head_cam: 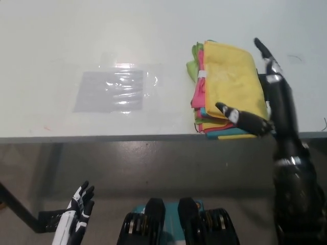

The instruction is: A stack of folded microfibre clothes with a single fold is kept infront of the robot. the robot uses its right hand to grab one end of the clothes and pulla it away from the other end to unfold

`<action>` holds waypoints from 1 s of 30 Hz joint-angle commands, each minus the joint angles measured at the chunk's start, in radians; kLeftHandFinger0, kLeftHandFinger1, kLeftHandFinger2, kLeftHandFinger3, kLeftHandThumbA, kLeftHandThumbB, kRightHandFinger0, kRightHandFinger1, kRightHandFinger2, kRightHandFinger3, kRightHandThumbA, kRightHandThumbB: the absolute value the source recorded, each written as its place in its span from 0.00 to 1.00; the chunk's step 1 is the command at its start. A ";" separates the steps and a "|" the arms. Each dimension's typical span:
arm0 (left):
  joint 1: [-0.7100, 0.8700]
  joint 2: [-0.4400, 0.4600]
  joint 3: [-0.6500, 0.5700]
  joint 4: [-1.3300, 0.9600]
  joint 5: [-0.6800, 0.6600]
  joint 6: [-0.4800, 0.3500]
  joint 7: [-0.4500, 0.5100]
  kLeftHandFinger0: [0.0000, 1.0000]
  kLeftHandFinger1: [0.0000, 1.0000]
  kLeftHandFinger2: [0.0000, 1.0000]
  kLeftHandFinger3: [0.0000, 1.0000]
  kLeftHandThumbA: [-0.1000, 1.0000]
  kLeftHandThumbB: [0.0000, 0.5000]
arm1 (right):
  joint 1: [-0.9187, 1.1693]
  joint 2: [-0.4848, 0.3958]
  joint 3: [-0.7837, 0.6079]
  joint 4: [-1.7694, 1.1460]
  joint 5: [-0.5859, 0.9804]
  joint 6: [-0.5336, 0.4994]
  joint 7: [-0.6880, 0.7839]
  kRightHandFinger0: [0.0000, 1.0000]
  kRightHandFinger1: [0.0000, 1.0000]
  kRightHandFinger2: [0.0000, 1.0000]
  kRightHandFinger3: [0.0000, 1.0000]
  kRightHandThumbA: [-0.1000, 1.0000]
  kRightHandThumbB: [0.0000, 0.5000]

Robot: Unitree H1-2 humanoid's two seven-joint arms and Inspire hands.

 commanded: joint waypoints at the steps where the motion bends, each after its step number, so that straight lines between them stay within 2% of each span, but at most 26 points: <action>1: 0.003 0.012 -0.010 -0.027 0.028 -0.033 -0.005 1.00 1.00 1.00 1.00 0.91 0.53 | -0.081 0.000 -0.001 0.075 -0.033 0.076 -0.024 1.00 1.00 1.00 1.00 1.00 0.50; 11: 0.007 0.013 -0.016 -0.028 0.041 -0.033 -0.006 1.00 1.00 1.00 1.00 0.89 0.49 | -0.203 0.000 -0.010 0.380 0.013 0.064 -0.086 1.00 1.00 1.00 1.00 0.98 0.54; 17: -0.001 0.017 -0.018 -0.027 0.054 -0.038 -0.005 1.00 1.00 1.00 1.00 0.91 0.51 | -0.264 -0.015 -0.032 0.572 0.054 0.027 -0.136 1.00 1.00 1.00 1.00 0.99 0.56; 19: -0.003 0.017 -0.019 -0.027 0.052 -0.035 -0.008 1.00 1.00 1.00 1.00 0.91 0.51 | -0.271 -0.020 -0.036 0.589 0.065 0.026 -0.137 1.00 1.00 1.00 1.00 1.00 0.59; 21: -0.003 0.018 -0.020 -0.025 0.051 -0.037 -0.009 1.00 1.00 1.00 1.00 0.89 0.49 | -0.279 -0.021 -0.034 0.600 0.068 0.029 -0.141 1.00 1.00 1.00 1.00 1.00 0.58; 24: -0.008 0.017 -0.023 -0.019 0.054 -0.041 -0.009 1.00 1.00 1.00 1.00 0.88 0.49 | -0.293 -0.016 -0.039 0.603 0.093 0.036 -0.135 1.00 1.00 1.00 1.00 1.00 0.64; 30: -0.022 0.024 -0.031 -0.012 0.050 -0.051 -0.016 1.00 1.00 1.00 1.00 0.85 0.45 | -0.316 -0.007 -0.041 0.598 0.123 0.045 -0.133 1.00 1.00 1.00 1.00 1.00 0.63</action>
